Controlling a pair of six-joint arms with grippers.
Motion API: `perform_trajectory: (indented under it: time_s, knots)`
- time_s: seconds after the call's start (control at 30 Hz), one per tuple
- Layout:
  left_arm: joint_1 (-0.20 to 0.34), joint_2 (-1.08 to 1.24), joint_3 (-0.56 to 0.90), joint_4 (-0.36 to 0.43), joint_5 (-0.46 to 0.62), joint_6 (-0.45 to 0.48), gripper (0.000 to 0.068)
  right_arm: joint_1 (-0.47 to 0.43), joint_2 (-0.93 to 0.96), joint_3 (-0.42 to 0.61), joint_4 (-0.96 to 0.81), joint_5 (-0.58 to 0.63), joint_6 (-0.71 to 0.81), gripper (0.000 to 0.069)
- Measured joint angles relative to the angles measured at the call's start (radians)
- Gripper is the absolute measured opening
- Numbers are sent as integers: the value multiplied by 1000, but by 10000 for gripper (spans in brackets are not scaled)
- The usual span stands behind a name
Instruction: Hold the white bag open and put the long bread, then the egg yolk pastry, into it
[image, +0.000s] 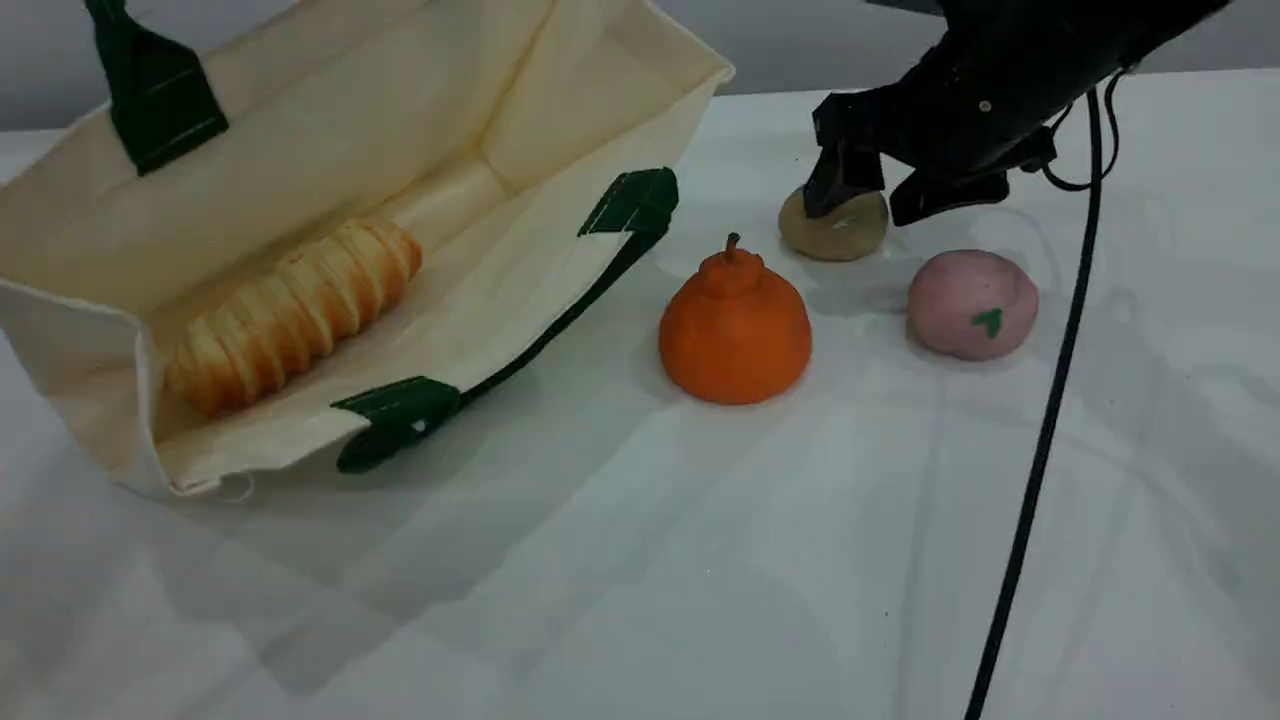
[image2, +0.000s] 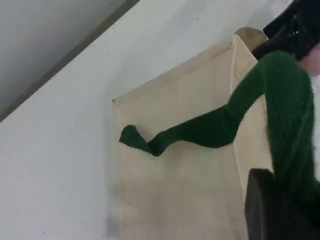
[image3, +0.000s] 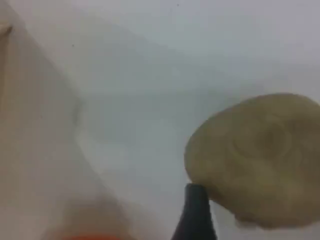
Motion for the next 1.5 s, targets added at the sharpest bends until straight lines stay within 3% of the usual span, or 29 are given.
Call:
perform_trajectory:
  time_s: [0.3, 0.63, 0.77, 0.87, 1.07, 1.13, 1.5]
  knots:
    - [0, 0, 0, 0, 0, 0, 83, 7, 14, -32, 14, 23, -7, 428]
    - [0, 0, 0, 0, 0, 0, 83, 8, 14, -37, 6, 10, -10, 239]
    - [0, 0, 0, 0, 0, 0, 83, 8, 14, -37, 2, 5, -22, 227]
    - [0, 0, 0, 0, 0, 0, 83, 8, 14, -37, 5, -4, -25, 266]
    - [0, 0, 0, 0, 0, 0, 83, 10, 14, -37, 18, -10, -27, 465]
    - [0, 0, 0, 0, 0, 0, 83, 10, 14, -37, 36, -11, -43, 503]
    - [0, 0, 0, 0, 0, 0, 83, 21, 59, -86, 58, -1, -56, 530]
